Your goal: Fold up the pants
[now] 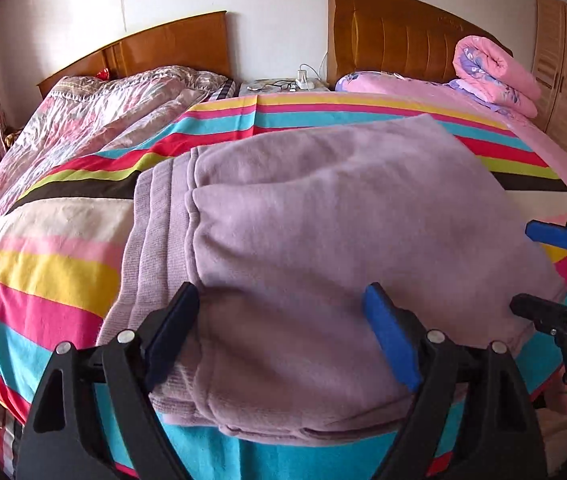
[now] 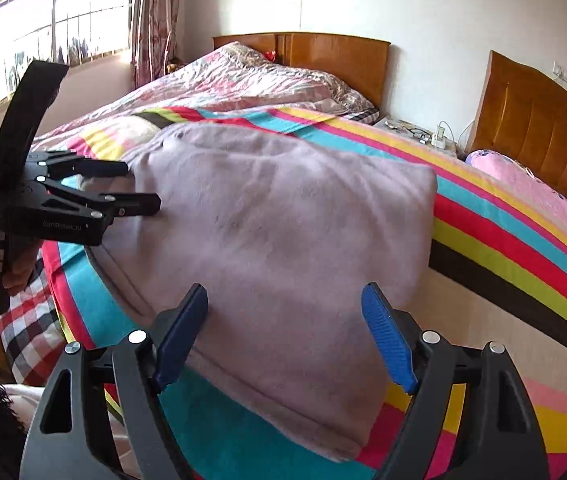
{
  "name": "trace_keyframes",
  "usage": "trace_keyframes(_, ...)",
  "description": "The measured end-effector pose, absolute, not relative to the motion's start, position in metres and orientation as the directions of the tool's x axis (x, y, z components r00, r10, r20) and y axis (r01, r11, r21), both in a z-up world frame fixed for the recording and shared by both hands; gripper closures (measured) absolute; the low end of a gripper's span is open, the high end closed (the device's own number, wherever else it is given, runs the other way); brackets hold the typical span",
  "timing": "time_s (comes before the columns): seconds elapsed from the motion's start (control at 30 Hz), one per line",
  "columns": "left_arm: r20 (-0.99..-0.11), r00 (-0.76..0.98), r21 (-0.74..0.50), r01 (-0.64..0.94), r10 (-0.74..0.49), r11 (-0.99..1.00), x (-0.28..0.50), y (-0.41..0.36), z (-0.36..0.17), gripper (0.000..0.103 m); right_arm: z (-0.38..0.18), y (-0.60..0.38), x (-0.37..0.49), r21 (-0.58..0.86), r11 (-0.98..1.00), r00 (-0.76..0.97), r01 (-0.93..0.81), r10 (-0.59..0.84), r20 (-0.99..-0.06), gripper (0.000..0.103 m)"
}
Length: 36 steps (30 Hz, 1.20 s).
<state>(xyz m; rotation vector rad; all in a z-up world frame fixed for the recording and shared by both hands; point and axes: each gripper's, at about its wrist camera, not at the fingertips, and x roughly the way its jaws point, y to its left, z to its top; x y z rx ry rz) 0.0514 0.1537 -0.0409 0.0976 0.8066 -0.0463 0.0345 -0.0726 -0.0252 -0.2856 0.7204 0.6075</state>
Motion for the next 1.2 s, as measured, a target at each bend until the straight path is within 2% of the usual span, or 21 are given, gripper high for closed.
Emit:
trace_keyframes(0.13,-0.716,0.698,0.111,0.086,0.019,0.99,0.052,0.148,-0.049,0.014,-0.037,-0.088,0.032,0.045,0.805,0.576,-0.591,0.46,-0.676,0.025)
trace_keyframes(0.23,-0.709,0.705,0.116,0.074,0.031,0.99,0.055,0.146,-0.052,0.01,-0.035,-0.089,0.032,0.034,0.806,0.574,-0.59,0.449,-0.685,0.025)
trace_keyframes(0.43,-0.696,0.718,0.111,0.076,0.023,0.991,0.052,0.146,-0.051,0.01,-0.036,-0.097,0.03,0.063,0.808,0.564,-0.585,0.462,-0.685,0.024)
trace_keyframes(0.63,-0.685,0.728,0.112,0.075,0.022,0.991,0.05,0.147,-0.052,0.01,-0.04,-0.103,0.027,0.075,0.806,0.548,-0.587,0.465,-0.695,0.017)
trace_keyframes(0.87,-0.678,0.735,0.116,0.073,0.025,0.991,0.051,0.147,-0.053,0.01,-0.044,-0.106,0.025,0.075,0.8,0.537,-0.595,0.466,-0.704,0.015)
trace_keyframes(1.03,-0.677,0.736,0.118,0.072,0.027,0.99,0.051,0.146,-0.054,0.01,-0.049,-0.099,0.022,0.022,0.792,0.541,-0.61,0.436,-0.719,0.015)
trace_keyframes(1.2,-0.692,0.722,0.123,0.082,0.026,0.989,0.052,0.145,-0.052,0.01,-0.043,-0.1,0.024,0.049,0.779,0.491,-0.625,0.441,-0.751,0.014)
